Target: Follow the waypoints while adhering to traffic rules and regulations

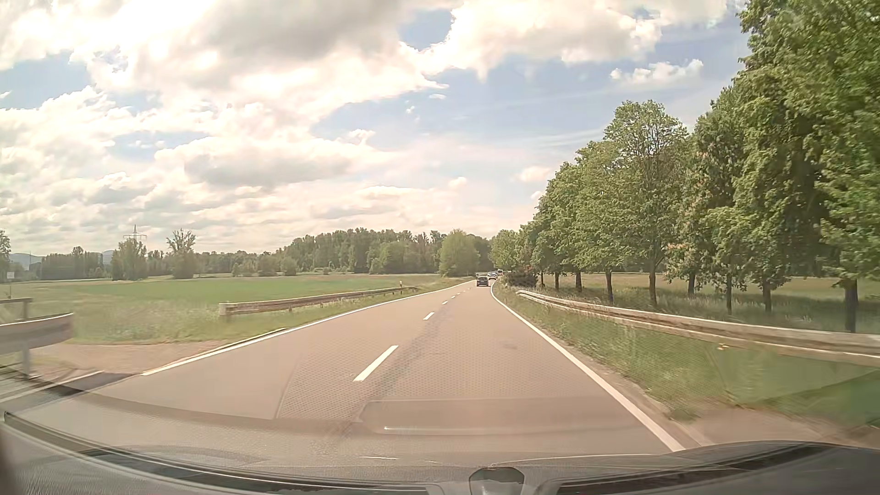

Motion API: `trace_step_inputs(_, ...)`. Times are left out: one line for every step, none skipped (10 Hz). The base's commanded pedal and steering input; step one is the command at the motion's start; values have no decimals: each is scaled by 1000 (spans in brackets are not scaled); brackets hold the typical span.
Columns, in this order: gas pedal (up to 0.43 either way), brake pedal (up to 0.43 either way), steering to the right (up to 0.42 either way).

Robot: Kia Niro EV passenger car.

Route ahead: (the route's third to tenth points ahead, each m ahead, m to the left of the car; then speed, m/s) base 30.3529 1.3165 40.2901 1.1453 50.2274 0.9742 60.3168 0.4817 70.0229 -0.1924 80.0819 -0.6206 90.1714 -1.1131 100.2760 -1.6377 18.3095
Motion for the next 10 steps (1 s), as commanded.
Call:
trace_step_inputs(87,0,8)
trace_step_inputs(87,0,7)
trace_step_inputs(79,0,8)
trace_step_inputs(79,0,7)
trace_step_inputs(79,0,8)
trace_step_inputs(79,0,7)
trace_step_inputs(79,0,7)
trace_step_inputs(79,0,6)
trace_step_inputs(79,0,6)
trace_step_inputs(79,0,6)
